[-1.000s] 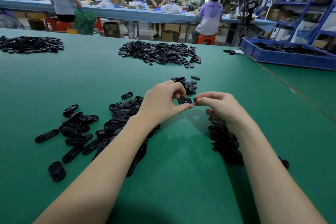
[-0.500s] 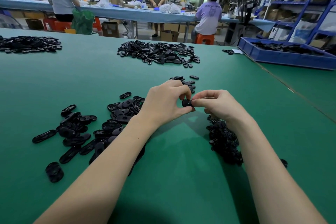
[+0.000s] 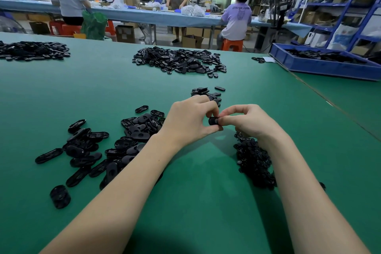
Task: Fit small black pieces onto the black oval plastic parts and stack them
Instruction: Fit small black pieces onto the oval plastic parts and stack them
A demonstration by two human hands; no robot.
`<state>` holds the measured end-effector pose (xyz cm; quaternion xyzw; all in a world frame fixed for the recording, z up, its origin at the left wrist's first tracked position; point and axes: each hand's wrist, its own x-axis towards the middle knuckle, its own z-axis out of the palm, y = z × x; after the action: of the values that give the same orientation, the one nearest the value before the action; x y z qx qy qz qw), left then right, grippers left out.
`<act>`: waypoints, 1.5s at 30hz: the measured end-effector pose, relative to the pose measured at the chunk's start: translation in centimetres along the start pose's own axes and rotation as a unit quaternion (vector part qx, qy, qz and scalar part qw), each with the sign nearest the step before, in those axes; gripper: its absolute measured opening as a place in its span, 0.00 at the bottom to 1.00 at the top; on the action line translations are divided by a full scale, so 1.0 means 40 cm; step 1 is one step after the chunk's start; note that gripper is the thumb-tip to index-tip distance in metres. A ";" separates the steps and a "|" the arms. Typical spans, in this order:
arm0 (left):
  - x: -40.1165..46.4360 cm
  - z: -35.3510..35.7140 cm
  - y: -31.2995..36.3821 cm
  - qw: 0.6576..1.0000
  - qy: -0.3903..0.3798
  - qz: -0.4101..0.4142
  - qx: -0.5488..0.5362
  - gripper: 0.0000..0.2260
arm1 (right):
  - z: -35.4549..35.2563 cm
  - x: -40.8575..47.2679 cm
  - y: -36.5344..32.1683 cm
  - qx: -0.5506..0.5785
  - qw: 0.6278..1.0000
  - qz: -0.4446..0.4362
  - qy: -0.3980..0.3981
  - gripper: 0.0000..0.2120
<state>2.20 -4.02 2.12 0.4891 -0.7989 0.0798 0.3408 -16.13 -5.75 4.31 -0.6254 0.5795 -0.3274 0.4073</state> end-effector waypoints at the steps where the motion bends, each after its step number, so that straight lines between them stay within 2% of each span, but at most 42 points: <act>1: -0.001 0.001 0.001 1.000 0.001 0.002 0.000 0.12 | -0.002 0.002 0.002 -0.002 1.000 0.007 0.003 0.06; 4: -0.001 0.002 0.002 1.000 0.009 0.003 0.001 0.12 | -0.007 0.004 0.004 -0.006 1.000 0.024 0.005 0.09; 16: -0.005 0.012 0.005 0.999 0.019 0.017 -0.019 0.12 | -0.020 -0.007 0.006 -0.002 0.999 0.037 -0.021 0.09; 19: -0.004 0.012 -0.001 0.997 0.010 0.016 -0.079 0.12 | -0.027 -0.012 0.015 0.006 0.999 0.044 -0.029 0.13; 22: 0.001 0.014 -0.006 0.983 0.008 0.002 -0.184 0.11 | -0.030 -0.019 0.025 0.063 0.994 0.051 -0.080 0.21; 25: 0.005 0.015 -0.003 0.971 -0.007 -0.011 -0.240 0.12 | -0.039 -0.015 0.033 0.115 0.987 0.036 -0.110 0.19; 27: 0.010 0.013 0.001 0.954 -0.029 -0.049 -0.294 0.12 | -0.042 -0.015 0.032 0.130 0.985 0.023 -0.107 0.16; 28: 0.013 0.009 0.001 0.934 -0.049 -0.086 -0.344 0.12 | -0.042 -0.014 0.032 0.137 0.985 0.019 -0.100 0.15; 31: 0.019 -0.002 -0.006 0.814 -0.117 -0.213 -0.527 0.09 | -0.038 -0.014 0.029 0.149 0.986 0.016 -0.075 0.10; 33: 0.020 -0.001 -0.010 0.781 -0.129 -0.238 -0.562 0.06 | -0.034 -0.013 0.028 0.143 0.988 0.012 -0.055 0.09; 39: 0.017 0.009 0.004 0.768 -0.114 -0.275 -0.567 0.03 | -0.030 -0.010 0.026 0.100 0.994 -0.033 -0.035 0.09; 45: 0.017 0.013 0.005 0.779 -0.102 -0.292 -0.545 0.04 | -0.013 0.000 0.023 0.044 0.998 -0.053 0.008 0.05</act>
<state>1.60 -4.65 2.21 0.4367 -0.5583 -0.5228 0.4736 -17.00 -5.81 3.71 -0.6341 0.5340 -0.3782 0.4120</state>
